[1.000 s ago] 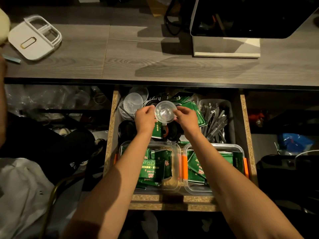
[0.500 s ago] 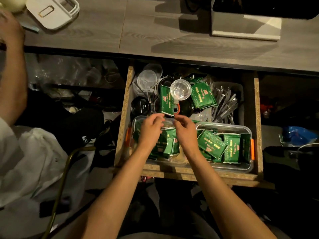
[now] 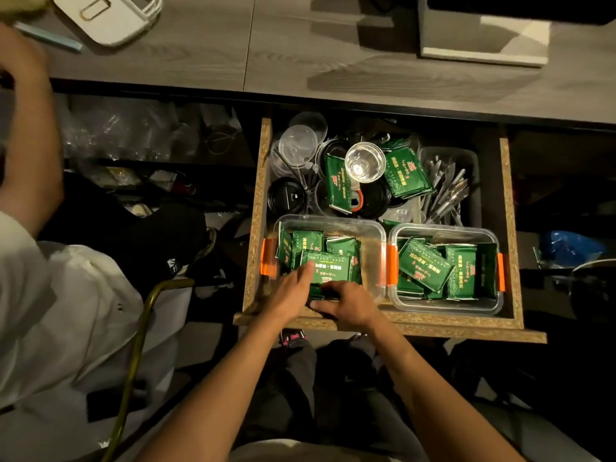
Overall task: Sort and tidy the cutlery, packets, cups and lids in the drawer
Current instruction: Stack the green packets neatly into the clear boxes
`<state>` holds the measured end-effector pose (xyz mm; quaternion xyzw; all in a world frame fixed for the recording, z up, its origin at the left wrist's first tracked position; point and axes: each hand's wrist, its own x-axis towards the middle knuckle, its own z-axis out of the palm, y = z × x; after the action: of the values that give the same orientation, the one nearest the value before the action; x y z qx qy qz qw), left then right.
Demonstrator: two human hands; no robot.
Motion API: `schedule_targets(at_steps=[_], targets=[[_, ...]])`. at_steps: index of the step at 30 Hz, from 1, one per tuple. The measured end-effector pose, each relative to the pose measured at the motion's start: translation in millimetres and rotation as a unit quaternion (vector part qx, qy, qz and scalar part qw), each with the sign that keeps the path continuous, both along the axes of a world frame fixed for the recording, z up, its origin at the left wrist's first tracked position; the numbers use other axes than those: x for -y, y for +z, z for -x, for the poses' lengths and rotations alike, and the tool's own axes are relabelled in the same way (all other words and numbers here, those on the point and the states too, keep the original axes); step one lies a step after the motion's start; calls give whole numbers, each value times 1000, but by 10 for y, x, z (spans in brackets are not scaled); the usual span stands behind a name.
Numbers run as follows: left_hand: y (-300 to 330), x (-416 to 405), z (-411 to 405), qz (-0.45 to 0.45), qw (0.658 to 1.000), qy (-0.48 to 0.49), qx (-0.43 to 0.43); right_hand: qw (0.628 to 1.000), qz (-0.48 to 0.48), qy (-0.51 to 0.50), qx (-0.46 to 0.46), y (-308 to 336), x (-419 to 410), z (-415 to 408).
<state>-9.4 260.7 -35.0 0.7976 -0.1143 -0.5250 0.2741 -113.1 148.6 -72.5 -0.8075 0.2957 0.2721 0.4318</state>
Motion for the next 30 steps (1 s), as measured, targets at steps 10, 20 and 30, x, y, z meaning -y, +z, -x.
schedule_targets(at_steps=[10, 20, 30], targets=[[66, -60, -89, 38, 999, 2, -32, 988, 117, 58, 79, -19, 132, -2], [253, 423, 20, 86, 995, 4, 58, 929, 23, -300, 216, 416, 569, 153], [592, 815, -10, 186, 931, 313, 22, 960, -115, -172, 186, 1068, 1252, 97]])
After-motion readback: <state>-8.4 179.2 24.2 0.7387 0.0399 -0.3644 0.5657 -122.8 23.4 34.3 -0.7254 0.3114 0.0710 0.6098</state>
